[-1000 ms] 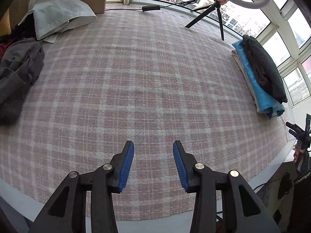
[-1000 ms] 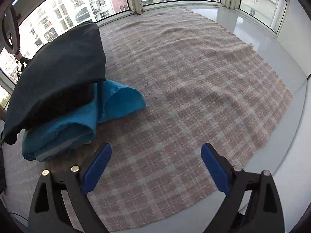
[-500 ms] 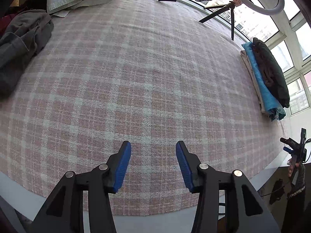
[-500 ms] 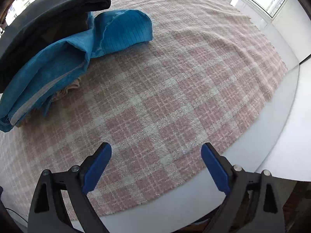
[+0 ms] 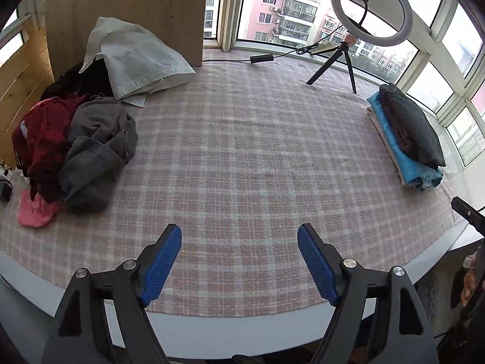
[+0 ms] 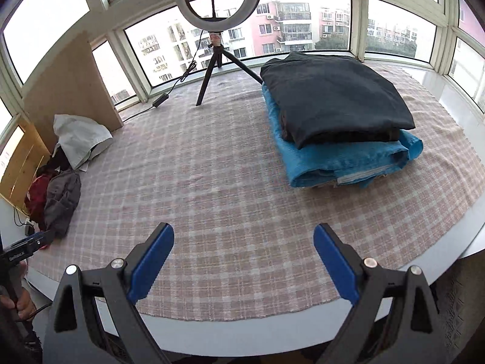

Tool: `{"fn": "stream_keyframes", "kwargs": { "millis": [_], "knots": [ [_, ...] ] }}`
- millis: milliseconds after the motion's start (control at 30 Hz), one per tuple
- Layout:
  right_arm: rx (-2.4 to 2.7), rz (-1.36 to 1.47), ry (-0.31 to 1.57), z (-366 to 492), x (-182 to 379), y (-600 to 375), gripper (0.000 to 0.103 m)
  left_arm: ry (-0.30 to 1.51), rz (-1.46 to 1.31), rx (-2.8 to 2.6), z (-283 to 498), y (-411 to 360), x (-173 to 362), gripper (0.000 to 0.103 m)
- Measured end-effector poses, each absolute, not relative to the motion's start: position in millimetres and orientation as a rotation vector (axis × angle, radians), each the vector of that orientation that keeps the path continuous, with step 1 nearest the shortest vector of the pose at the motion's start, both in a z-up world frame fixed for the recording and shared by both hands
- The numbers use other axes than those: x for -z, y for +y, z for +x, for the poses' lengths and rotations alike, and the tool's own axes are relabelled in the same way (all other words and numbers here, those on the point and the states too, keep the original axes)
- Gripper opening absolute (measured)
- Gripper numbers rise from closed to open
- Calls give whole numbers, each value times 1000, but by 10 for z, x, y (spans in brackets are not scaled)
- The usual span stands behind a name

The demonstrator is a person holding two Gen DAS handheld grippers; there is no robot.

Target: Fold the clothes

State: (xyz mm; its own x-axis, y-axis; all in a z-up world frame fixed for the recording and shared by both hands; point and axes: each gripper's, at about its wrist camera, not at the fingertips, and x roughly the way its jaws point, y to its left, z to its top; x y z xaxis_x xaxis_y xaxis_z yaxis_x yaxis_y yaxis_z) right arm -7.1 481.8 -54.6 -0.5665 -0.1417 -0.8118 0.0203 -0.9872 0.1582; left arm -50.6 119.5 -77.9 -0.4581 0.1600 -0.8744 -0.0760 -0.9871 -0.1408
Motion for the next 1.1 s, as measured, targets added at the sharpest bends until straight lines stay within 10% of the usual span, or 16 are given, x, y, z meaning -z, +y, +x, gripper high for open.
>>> {"fn": "stream_keyframes", "kwargs": {
  "millis": [1100],
  "knots": [
    [3048, 1278, -190, 1043, 20, 3690, 94, 113, -1033, -2505, 59, 954, -391, 78]
  ]
}}
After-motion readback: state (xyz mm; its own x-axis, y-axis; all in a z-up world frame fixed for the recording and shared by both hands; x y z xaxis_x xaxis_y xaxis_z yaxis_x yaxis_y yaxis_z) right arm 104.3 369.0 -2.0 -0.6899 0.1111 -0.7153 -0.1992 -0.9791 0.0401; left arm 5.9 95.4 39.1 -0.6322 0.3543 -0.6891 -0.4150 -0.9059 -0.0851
